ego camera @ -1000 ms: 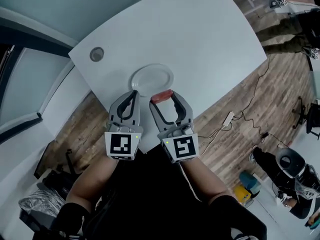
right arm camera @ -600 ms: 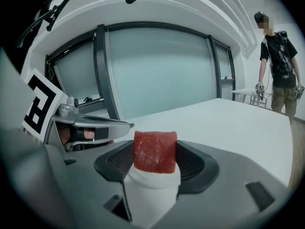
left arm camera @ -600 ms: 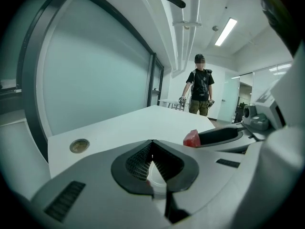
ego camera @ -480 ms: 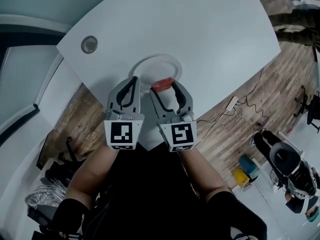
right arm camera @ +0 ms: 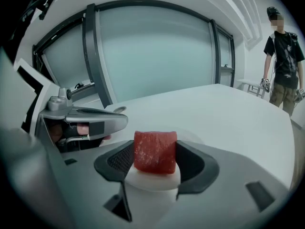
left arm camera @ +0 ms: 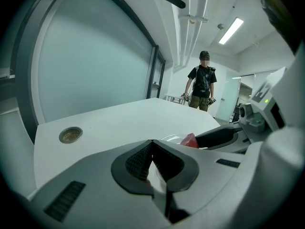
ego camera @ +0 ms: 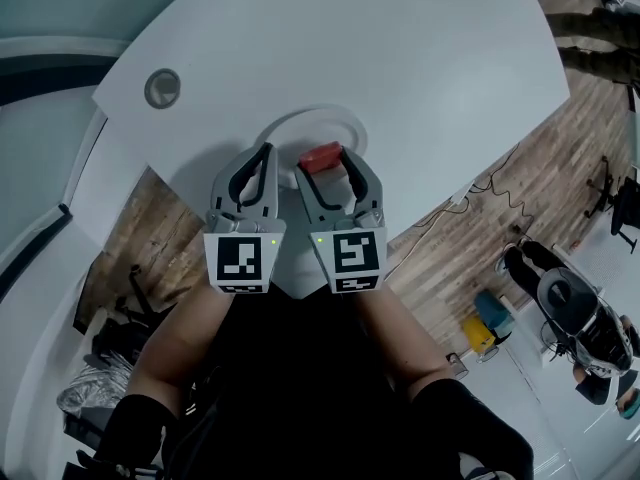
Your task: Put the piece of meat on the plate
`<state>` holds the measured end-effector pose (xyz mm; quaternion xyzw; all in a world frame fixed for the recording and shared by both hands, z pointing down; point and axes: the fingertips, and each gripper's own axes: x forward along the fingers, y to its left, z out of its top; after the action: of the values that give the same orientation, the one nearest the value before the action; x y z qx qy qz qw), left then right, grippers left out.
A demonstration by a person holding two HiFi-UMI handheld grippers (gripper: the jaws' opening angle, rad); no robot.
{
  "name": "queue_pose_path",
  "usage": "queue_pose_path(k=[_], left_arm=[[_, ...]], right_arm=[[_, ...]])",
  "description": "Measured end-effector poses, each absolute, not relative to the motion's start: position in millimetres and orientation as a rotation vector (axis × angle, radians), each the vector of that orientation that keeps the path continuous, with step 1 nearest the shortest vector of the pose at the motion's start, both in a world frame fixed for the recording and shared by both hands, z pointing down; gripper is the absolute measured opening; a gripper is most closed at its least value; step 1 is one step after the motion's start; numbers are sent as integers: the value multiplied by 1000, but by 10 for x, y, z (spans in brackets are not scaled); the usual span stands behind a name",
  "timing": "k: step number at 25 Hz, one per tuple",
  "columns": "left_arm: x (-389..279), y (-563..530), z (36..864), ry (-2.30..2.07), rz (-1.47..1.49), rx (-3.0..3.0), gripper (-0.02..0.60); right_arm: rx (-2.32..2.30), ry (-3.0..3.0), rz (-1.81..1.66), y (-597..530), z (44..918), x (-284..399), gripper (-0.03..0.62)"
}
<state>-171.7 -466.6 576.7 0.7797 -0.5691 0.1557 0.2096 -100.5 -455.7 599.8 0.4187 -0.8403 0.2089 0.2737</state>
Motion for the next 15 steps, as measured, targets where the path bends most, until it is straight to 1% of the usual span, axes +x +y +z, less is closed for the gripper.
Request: queue_pose_path(k=[15], left_arm=[[-1777,-4685,5777,-1554,423,2178,3]], right_arm=[[1109,-2219,520,-4697,6018,-1143,276]])
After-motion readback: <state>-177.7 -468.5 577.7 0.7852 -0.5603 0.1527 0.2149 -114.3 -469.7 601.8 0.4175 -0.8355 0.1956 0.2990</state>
